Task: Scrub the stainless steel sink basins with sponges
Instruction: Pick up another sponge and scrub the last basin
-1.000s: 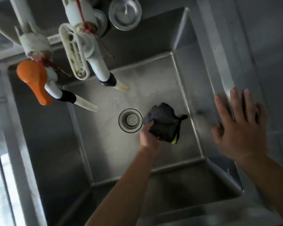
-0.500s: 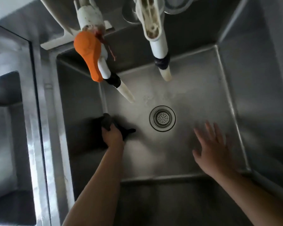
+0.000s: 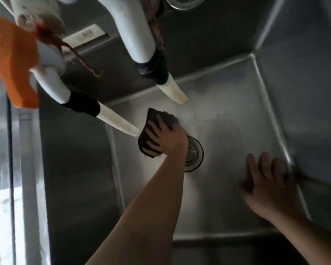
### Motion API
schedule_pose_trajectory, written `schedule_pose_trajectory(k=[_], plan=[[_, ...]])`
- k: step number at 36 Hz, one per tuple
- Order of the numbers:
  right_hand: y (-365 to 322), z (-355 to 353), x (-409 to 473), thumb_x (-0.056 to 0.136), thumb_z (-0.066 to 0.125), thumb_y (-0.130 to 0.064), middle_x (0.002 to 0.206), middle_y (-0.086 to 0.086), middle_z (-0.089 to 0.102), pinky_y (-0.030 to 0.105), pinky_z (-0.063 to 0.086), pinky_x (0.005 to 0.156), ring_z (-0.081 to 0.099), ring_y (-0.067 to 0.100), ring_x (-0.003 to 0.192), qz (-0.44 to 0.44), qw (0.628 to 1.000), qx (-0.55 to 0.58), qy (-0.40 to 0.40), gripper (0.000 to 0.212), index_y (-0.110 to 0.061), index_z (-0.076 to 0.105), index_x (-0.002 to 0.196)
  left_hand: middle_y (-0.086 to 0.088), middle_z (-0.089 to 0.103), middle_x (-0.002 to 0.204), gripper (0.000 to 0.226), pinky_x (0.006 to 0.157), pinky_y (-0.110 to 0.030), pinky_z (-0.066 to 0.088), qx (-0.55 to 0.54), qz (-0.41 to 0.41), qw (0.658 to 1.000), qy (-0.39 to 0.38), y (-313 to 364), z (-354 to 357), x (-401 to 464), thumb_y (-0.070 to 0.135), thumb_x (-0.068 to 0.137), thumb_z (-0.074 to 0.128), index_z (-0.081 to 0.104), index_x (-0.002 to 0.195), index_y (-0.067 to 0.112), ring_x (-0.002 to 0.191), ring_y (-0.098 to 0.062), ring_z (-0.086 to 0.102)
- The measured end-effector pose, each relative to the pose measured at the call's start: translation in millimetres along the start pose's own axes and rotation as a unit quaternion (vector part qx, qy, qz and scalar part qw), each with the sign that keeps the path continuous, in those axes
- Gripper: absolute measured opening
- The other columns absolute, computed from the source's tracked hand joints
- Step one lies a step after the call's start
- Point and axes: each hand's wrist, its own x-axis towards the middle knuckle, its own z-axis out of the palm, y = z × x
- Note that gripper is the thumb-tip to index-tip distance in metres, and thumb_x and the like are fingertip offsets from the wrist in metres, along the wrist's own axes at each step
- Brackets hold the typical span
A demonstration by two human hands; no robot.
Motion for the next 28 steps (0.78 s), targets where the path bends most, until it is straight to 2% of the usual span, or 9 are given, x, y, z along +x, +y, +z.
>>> schedule_pose_trajectory(k=[7, 12, 14, 16, 18, 20, 24, 27, 28], plan=[[-8.9, -72.0, -15.3, 0.094, 0.050, -0.048, 0.165, -0.003, 0.015, 0.041, 0.026, 0.118, 0.016, 0.019, 0.151, -0.063, 0.993, 0.104, -0.008, 0.071, -0.032, 0.018, 0.156, 0.007, 0.018, 0.166, 0.063, 0.120, -0.048, -0.002, 0.137, 0.250, 0.955, -0.080, -17.4, 6.6, -43.7, 0.056, 0.094, 0.034, 0.026, 0.155, 0.041, 0.153, -0.023, 0.011], [-11.4, -137.6, -45.3, 0.092, 0.063, -0.024, 0.154, 0.004, 0.042, 0.043, 0.026, 0.116, 0.032, 0.022, 0.146, -0.189, 0.959, 0.160, 0.137, 0.057, -0.020, 0.046, 0.146, 0.015, 0.018, 0.165, 0.070, 0.121, -0.045, -0.001, 0.172, 0.391, 0.877, -0.220, -20.6, -11.7, -46.0, 0.065, 0.085, 0.020, 0.034, 0.151, 0.044, 0.153, -0.017, 0.008], [-6.3, -159.8, -51.8, 0.091, 0.062, -0.022, 0.149, 0.005, 0.047, 0.049, 0.029, 0.115, 0.035, 0.024, 0.144, -0.213, 0.942, 0.158, 0.207, 0.049, -0.017, 0.054, 0.139, 0.011, 0.025, 0.163, 0.065, 0.122, -0.040, 0.003, 0.161, 0.366, 0.873, -0.280, -12.9, -26.0, -46.0, 0.060, 0.090, 0.033, 0.036, 0.151, 0.038, 0.152, -0.015, 0.013], [1.8, -180.9, -52.7, 0.091, 0.055, -0.023, 0.149, 0.008, 0.048, 0.055, 0.032, 0.114, 0.035, 0.027, 0.144, -0.214, 0.933, 0.135, 0.257, 0.045, -0.015, 0.058, 0.135, -0.001, 0.047, 0.151, 0.055, 0.118, -0.036, 0.028, 0.017, 0.260, 0.896, -0.360, -0.4, -47.2, -52.0, 0.045, 0.095, 0.046, 0.050, 0.144, 0.022, 0.143, -0.018, 0.039], [12.6, -200.2, -49.1, 0.083, 0.056, -0.023, 0.147, 0.013, 0.049, 0.057, 0.036, 0.109, 0.038, 0.033, 0.141, -0.203, 0.925, 0.116, 0.298, 0.050, -0.011, 0.061, 0.132, -0.009, 0.069, 0.121, 0.025, 0.088, -0.021, 0.054, -0.206, 0.113, 0.887, -0.397, 9.3, -67.2, -57.9, 0.014, 0.103, 0.049, 0.066, 0.119, 0.007, 0.105, -0.009, 0.069], [24.7, -214.9, -43.1, 0.077, 0.058, -0.024, 0.148, 0.017, 0.048, 0.056, 0.033, 0.108, 0.038, 0.037, 0.140, -0.187, 0.920, 0.074, 0.336, 0.057, -0.011, 0.060, 0.132, -0.009, 0.073, 0.093, 0.024, 0.070, -0.020, 0.056, -0.305, 0.007, 0.869, -0.390, 8.4, -85.8, -56.6, 0.005, 0.104, 0.043, 0.067, 0.106, 0.003, 0.085, -0.013, 0.073], [46.4, -235.9, -27.5, 0.079, 0.047, -0.035, 0.154, 0.015, 0.041, 0.057, 0.026, 0.111, 0.033, 0.036, 0.145, -0.168, 0.921, 0.008, 0.350, 0.067, -0.015, 0.048, 0.143, -0.015, 0.064, 0.127, 0.038, 0.108, -0.050, 0.043, -0.437, -0.079, 0.820, -0.361, -18.9, -108.1, -45.5, 0.028, 0.104, 0.042, 0.056, 0.134, 0.010, 0.121, -0.031, 0.058], [56.8, -237.0, -17.6, 0.080, 0.043, -0.041, 0.159, 0.013, 0.032, 0.053, 0.023, 0.112, 0.023, 0.028, 0.150, -0.138, 0.930, -0.048, 0.337, 0.077, -0.015, 0.034, 0.152, -0.013, 0.069, 0.114, 0.036, 0.091, -0.046, 0.052, -0.449, -0.047, 0.866, -0.217, -43.5, -120.2, -27.2, 0.034, 0.102, 0.043, 0.058, 0.127, 0.011, 0.106, -0.031, 0.064], [58.4, -233.0, -15.0, 0.081, 0.043, -0.042, 0.161, 0.014, 0.029, 0.054, 0.021, 0.113, 0.019, 0.028, 0.152, -0.135, 0.928, -0.072, 0.339, 0.078, -0.015, 0.032, 0.153, -0.014, 0.068, 0.102, 0.034, 0.079, -0.042, 0.054, -0.491, -0.060, 0.845, -0.205, -49.3, -124.5, -18.3, 0.034, 0.101, 0.044, 0.059, 0.119, 0.010, 0.094, -0.032, 0.063]])
